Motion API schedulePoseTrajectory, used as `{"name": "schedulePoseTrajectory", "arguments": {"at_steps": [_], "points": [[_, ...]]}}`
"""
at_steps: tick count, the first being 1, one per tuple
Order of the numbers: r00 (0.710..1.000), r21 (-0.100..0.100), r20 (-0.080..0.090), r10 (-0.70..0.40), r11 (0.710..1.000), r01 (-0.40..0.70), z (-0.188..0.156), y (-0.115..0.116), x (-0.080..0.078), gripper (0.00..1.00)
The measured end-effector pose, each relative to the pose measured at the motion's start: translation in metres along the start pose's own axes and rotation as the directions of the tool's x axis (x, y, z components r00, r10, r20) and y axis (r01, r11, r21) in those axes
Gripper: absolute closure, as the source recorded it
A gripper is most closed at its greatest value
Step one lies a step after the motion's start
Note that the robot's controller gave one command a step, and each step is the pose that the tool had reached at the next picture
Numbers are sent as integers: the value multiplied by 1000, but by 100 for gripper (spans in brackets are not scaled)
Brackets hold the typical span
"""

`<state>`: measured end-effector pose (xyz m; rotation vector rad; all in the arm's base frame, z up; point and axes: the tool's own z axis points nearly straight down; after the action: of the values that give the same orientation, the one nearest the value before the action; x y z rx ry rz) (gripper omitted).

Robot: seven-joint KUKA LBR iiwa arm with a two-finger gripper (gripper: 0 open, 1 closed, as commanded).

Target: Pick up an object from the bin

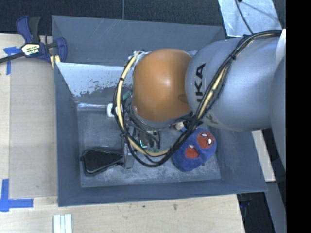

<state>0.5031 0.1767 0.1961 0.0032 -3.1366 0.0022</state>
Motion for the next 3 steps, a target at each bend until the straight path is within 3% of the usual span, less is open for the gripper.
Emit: {"name": "schedulePoseTrajectory", "arguments": {"at_steps": [1,2,3], "points": [[974,0,3,-225,974,225,129,9,-11,0],[1000,-2,3,-1,1000,1,96,41,-38,0],[791,1,-3,612,791,-612,97,19,-32,0]]}}
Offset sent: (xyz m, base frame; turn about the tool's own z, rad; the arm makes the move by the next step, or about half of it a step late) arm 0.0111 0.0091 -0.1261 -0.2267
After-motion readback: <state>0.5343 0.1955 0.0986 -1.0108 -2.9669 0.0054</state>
